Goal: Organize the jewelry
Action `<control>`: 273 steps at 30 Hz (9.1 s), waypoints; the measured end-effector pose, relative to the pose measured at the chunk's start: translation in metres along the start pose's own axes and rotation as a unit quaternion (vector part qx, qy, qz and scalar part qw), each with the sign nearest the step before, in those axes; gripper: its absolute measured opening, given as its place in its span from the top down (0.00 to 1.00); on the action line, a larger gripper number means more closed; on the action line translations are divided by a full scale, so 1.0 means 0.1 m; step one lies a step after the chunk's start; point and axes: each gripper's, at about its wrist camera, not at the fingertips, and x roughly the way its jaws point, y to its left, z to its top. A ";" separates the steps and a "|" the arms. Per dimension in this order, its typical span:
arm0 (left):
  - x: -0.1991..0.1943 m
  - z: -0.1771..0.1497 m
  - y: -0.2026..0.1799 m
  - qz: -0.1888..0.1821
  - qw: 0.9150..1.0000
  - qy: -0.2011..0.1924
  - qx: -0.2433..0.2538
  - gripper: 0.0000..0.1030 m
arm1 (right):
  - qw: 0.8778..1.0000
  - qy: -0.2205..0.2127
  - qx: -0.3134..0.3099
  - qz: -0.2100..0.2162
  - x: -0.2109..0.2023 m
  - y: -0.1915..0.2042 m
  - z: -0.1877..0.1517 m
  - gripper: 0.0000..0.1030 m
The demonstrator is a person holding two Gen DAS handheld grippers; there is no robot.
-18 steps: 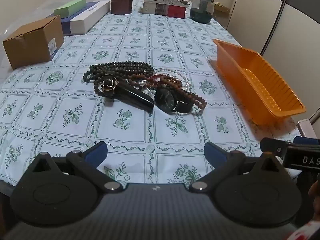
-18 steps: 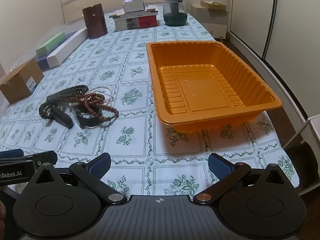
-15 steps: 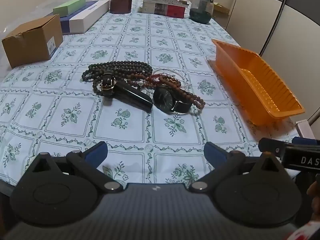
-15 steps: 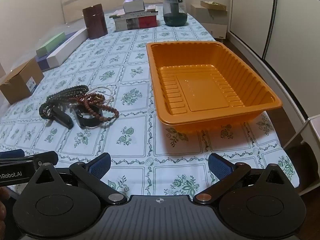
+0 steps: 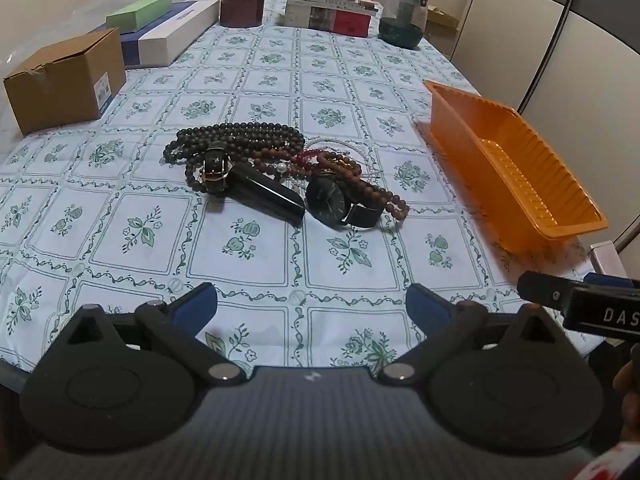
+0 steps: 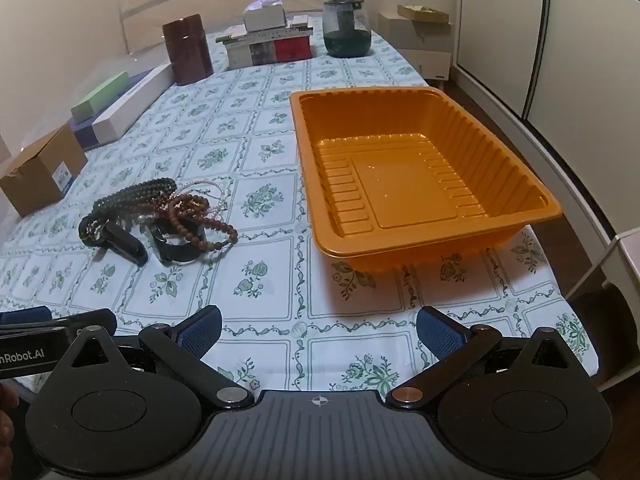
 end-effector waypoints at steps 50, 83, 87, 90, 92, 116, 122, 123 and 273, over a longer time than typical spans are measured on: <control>-0.04 0.04 0.02 0.000 1.000 -0.009 0.000 0.03 | 1.000 -0.004 0.000 0.001 -0.02 0.01 0.00 0.00; -0.03 0.05 0.08 -0.016 0.999 -0.015 -0.028 0.03 | 0.999 -0.015 0.034 -0.008 -0.02 -0.12 -0.03 0.00; 0.01 0.09 0.10 -0.033 0.998 -0.020 -0.048 0.03 | 0.996 -0.048 0.079 -0.020 -0.10 -0.35 -0.05 0.01; 0.05 0.14 0.11 -0.042 0.997 -0.022 -0.058 0.03 | 0.988 -0.095 0.117 -0.031 -0.21 -0.58 -0.05 0.01; 0.08 0.16 0.11 -0.047 0.997 -0.025 -0.062 0.03 | 0.980 -0.131 0.147 -0.041 -0.29 -0.76 -0.02 0.01; 0.42 0.22 -0.01 -0.066 0.996 -0.015 -0.061 0.03 | 0.905 -0.217 0.361 0.053 0.49 -2.37 0.22 0.63; 0.43 0.23 -0.02 -0.065 0.996 -0.014 -0.059 0.03 | 0.906 -0.205 0.361 0.085 0.53 -2.38 0.18 0.75; 0.43 0.23 -0.03 -0.066 0.996 -0.014 -0.058 0.03 | 0.905 -0.205 0.361 0.088 0.51 -2.38 0.17 0.76; 0.23 1.61 -1.10 -0.287 0.952 -0.080 0.072 0.95 | 0.954 -0.282 -0.096 -0.045 0.04 -0.78 0.49 0.94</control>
